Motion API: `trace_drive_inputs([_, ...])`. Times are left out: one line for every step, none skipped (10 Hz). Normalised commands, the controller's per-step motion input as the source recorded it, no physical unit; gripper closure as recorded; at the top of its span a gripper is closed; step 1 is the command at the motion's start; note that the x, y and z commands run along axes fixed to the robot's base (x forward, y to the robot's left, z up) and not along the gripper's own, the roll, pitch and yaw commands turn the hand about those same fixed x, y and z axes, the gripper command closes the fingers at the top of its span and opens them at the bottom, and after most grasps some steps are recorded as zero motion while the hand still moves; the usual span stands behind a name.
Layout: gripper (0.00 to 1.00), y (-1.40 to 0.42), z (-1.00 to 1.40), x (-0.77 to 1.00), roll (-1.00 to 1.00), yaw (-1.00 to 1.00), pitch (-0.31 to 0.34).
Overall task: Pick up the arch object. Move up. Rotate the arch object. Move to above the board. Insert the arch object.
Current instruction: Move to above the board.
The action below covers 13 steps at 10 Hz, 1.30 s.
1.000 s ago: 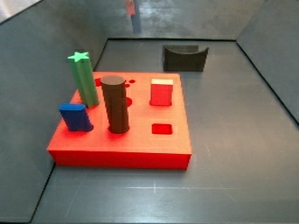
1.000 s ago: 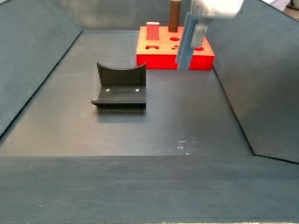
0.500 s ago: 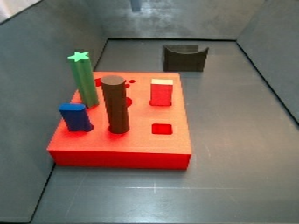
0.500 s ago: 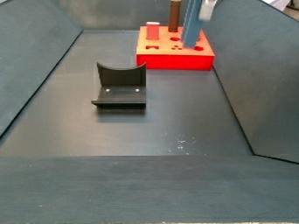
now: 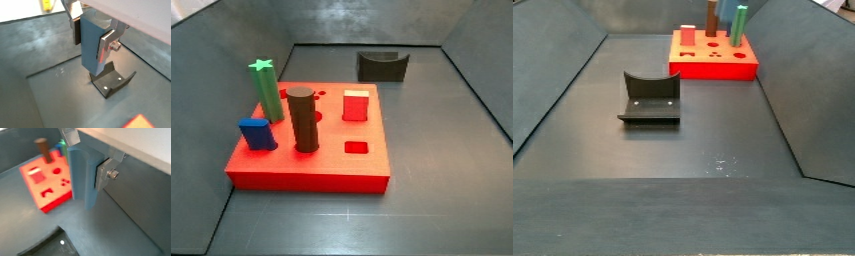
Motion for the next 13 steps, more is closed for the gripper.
trace_drive_inputs([1.0,-1.0,0.26,0.21,-0.01,1.0,0.136])
trace_drive_inputs([1.0,-1.0,0.26,0.22,-0.02,1.0,0.138])
trace_drive_inputs([1.0,-1.0,0.26,0.22,-0.02,1.0,0.14])
trace_drive_inputs([1.0,-1.0,0.26,0.24,-0.03,1.0,0.148])
trace_drive_inputs([1.0,-1.0,0.26,0.24,-0.03,1.0,0.149])
trace_drive_inputs([1.0,-1.0,0.26,0.26,-0.04,1.0,0.158])
trace_drive_inputs([1.0,-1.0,0.26,0.28,-0.04,1.0,0.164])
trace_drive_inputs([1.0,-1.0,0.26,0.29,-0.04,1.0,0.17])
trace_drive_inputs([1.0,-1.0,0.26,0.31,-0.05,1.0,0.176])
trace_drive_inputs([1.0,-0.75,0.2,0.25,-0.05,1.0,0.183])
trace_drive_inputs([1.0,-0.4,0.11,0.16,-0.05,1.0,0.191])
trace_drive_inputs([1.0,-0.24,0.07,0.11,-0.05,1.0,0.193])
trace_drive_inputs([1.0,-0.15,0.05,0.07,-0.05,1.0,0.196])
